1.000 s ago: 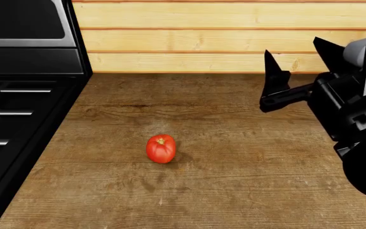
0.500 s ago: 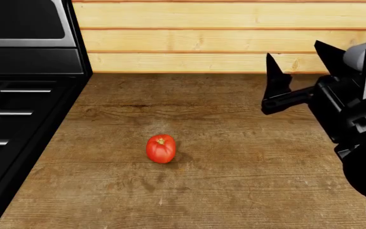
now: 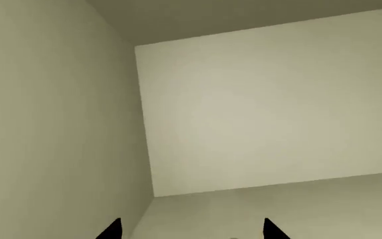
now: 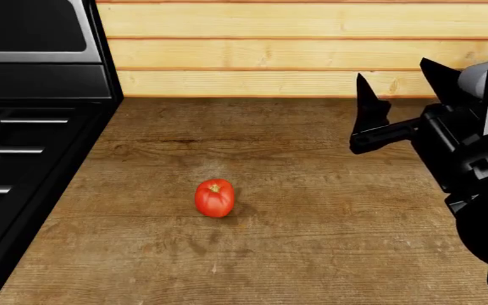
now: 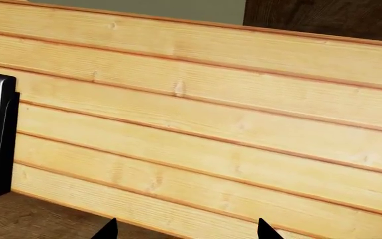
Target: Pick the corn, tomato from the counter and place them in the cabinet. Then close the cabinet.
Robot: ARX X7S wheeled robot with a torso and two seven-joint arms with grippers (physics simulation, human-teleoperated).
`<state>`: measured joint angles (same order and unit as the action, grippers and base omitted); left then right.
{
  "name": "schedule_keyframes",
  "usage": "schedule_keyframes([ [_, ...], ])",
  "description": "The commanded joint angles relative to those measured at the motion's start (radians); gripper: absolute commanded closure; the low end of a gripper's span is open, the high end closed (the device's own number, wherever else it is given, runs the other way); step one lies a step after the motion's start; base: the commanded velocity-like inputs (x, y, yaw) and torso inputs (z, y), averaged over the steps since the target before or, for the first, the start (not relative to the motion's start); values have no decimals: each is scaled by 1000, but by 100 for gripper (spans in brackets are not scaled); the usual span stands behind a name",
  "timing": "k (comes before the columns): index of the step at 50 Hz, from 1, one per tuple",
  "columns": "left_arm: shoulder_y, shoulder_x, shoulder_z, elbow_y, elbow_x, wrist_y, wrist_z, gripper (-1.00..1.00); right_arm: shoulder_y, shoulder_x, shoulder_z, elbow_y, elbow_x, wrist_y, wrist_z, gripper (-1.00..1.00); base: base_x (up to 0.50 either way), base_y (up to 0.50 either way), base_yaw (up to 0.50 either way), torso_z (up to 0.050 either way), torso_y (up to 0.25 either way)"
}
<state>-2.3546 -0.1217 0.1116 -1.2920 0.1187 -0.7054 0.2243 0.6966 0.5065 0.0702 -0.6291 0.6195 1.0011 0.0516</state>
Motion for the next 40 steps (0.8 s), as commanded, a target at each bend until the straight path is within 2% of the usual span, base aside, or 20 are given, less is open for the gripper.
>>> schedule_keyframes([
  [1, -1, 2, -15, 0, 14, 0, 15, -100, -1, -1, -4, 6, 0, -8, 3, -100, 0, 0, 0, 0, 0],
  [9, 8, 10, -27, 141, 12, 29, 40, -100, -3, -4, -8, 4, 0, -13, 6, -100, 0, 0, 0, 0, 0],
  [15, 55, -6, -25, 367, 14, -43, 66, -100, 6, -12, -25, 3, -2, -12, 13, -100, 0, 0, 0, 0, 0],
  [21, 83, -12, -36, 517, 2, -96, 85, -100, 19, -17, -37, 1, 1, -3, 19, -100, 0, 0, 0, 0, 0],
  [40, 299, -5, -66, 1122, -84, -363, 201, -100, 14, -19, -51, 16, -5, -23, 20, -100, 0, 0, 0, 0, 0],
])
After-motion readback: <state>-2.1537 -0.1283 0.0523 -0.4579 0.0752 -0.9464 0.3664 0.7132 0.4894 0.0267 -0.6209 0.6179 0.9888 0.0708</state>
